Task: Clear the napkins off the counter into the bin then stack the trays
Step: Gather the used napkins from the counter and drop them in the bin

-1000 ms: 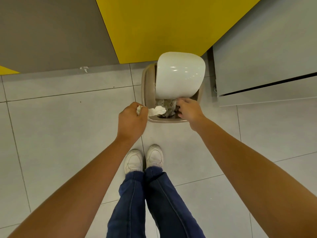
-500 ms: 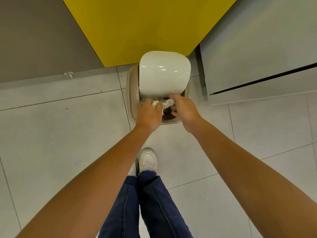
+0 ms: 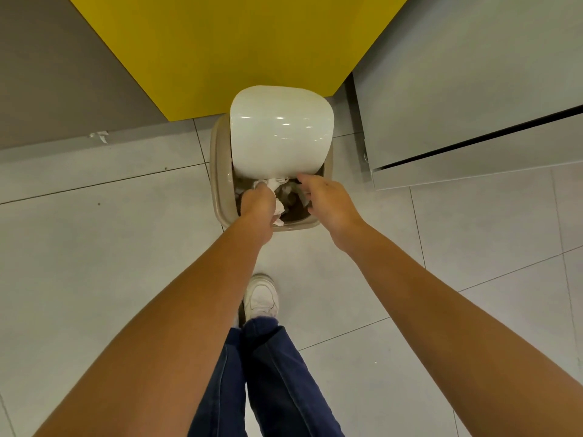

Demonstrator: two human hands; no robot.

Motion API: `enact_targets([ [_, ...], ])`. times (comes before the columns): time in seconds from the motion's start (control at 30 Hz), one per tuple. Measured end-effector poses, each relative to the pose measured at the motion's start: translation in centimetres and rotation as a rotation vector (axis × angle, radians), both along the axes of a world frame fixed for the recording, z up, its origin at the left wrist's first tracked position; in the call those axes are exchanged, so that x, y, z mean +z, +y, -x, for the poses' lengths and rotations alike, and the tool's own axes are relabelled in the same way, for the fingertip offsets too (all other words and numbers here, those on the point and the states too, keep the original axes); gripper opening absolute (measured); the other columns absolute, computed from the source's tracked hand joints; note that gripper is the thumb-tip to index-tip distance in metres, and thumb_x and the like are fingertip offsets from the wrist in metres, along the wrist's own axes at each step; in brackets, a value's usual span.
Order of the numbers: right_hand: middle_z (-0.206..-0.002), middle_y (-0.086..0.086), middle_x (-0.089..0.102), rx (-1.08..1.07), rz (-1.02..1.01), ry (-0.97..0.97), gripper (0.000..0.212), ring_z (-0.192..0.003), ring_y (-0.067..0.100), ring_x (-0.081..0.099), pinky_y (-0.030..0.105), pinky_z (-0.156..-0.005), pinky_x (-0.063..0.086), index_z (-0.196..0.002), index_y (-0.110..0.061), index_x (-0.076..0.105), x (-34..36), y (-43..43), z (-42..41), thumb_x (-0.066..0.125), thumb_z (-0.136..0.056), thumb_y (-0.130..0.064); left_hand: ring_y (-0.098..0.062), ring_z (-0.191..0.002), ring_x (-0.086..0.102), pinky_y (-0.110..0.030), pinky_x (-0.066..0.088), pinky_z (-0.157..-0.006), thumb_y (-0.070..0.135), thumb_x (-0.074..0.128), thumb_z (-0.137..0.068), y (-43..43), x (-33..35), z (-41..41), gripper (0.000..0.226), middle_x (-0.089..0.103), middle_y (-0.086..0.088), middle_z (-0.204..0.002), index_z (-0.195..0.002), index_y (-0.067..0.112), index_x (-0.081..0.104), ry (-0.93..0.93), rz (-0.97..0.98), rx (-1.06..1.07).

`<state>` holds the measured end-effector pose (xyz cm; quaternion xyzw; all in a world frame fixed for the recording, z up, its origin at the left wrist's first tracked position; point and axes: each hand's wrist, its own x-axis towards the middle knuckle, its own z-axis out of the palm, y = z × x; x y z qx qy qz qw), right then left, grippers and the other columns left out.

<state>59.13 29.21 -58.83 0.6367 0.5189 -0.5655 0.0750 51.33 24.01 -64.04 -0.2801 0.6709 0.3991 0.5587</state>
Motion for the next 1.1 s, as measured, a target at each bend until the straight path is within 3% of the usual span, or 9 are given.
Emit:
enact_targets([
  [0.13,-0.122,0.017,0.058,0.005,-0.003,-0.024,0.031,-0.117,0.027,0.052,0.040,-0.100,0.044,-0.112,-0.003,0.058,0.3,0.0,-0.1,0.042,-0.096,-0.025,-0.020,-0.088,0.052,-0.033,0.049,-0.079,0.013,0.043,-0.097,-0.6,0.5,0.2,0.034,0.058,-0.012,-0.122,-0.130,0.005,0.047,0.033,-0.045,-0.013],
  [0.3,-0.095,0.004,0.057,-0.011,0.010,-0.014,0.019,-0.113,0.025,0.053,0.031,-0.090,0.044,-0.093,-0.018,0.058,0.8,-0.3,0.2,0.041,-0.096,-0.025,-0.020,-0.099,0.046,-0.035,0.044,-0.092,0.004,0.048,-0.091,-1.3,0.5,0.7,0.040,0.046,-0.015,-0.139,-0.132,0.002,0.045,-0.012,-0.106,0.051],
  [0.4,-0.111,0.012,0.060,0.011,0.001,-0.019,0.024,-0.117,0.026,0.052,0.036,-0.098,0.043,-0.100,-0.015,0.062,0.8,-0.3,0.0,0.041,-0.097,-0.026,-0.020,-0.104,0.050,-0.026,0.042,-0.091,0.000,0.045,-0.094,-1.2,-0.2,0.5,0.032,0.051,-0.006,-0.121,-0.124,0.004,0.051,0.025,-0.081,0.030],
  [0.5,-0.126,0.019,0.056,0.037,-0.010,-0.029,0.035,-0.120,0.031,0.050,0.042,-0.103,0.041,-0.117,-0.001,0.056,0.8,-0.3,-0.1,0.041,-0.097,-0.026,-0.014,-0.090,0.051,-0.021,0.041,-0.081,0.007,0.041,-0.098,-0.7,-0.5,0.5,0.022,0.055,-0.002,-0.099,-0.111,0.019,0.055,-0.014,-0.092,0.120],
  [0.6,-0.126,0.018,0.056,0.064,-0.010,-0.004,0.037,-0.120,0.030,0.051,0.041,-0.102,0.042,-0.119,0.001,0.054,0.6,-0.1,-0.3,0.039,-0.097,-0.025,-0.023,-0.118,0.049,-0.031,0.041,-0.098,0.006,0.042,-0.096,-0.6,-1.7,0.3,0.041,0.051,-0.007,-0.124,-0.135,0.017,0.043,0.068,-0.125,-0.050],
  [0.67,-0.125,0.016,0.056,0.085,-0.020,0.008,0.036,-0.119,0.028,0.051,0.040,-0.101,0.042,-0.120,0.000,0.054,0.5,0.1,-0.5,0.037,-0.097,-0.022,-0.023,-0.122,0.047,-0.037,0.039,-0.106,0.004,0.040,-0.095,-0.7,-2.2,-0.2,0.042,0.050,-0.005,-0.126,-0.134,0.017,0.043,0.112,-0.130,-0.129],
  [0.83,-0.119,-0.001,0.052,0.114,-0.032,0.032,0.035,-0.111,0.016,0.047,0.029,-0.097,0.039,-0.128,-0.019,0.054,0.8,-0.4,-0.4,0.036,-0.099,-0.029,-0.024,-0.117,0.046,-0.030,0.039,-0.100,0.005,0.047,-0.095,-1.7,-0.8,-1.2,0.044,0.046,-0.006,-0.127,-0.137,0.014,0.041,0.146,-0.096,-0.188],
  [1.0,-0.124,0.014,0.055,0.166,-0.027,-0.011,0.037,-0.117,0.030,0.050,0.035,-0.099,0.040,-0.125,-0.004,0.054,2.8,-1.3,-0.6,0.036,-0.099,-0.023,-0.018,-0.086,0.054,-0.031,0.046,-0.090,0.006,0.048,-0.092,-3.0,2.3,-1.4,0.012,0.054,-0.003,-0.087,-0.085,0.014,0.055,0.103,-0.081,-0.211],
  [1.1,-0.132,0.020,0.052,0.205,-0.022,-0.036,0.038,-0.120,0.033,0.049,0.038,-0.103,0.039,-0.123,0.002,0.054,4.9,-1.9,-0.7,0.036,-0.098,-0.020,-0.017,-0.092,0.054,-0.031,0.049,-0.094,0.010,0.047,-0.094,-3.9,4.9,-1.5,0.019,0.057,-0.004,-0.100,-0.105,0.013,0.062,0.122,-0.104,-0.249],
])
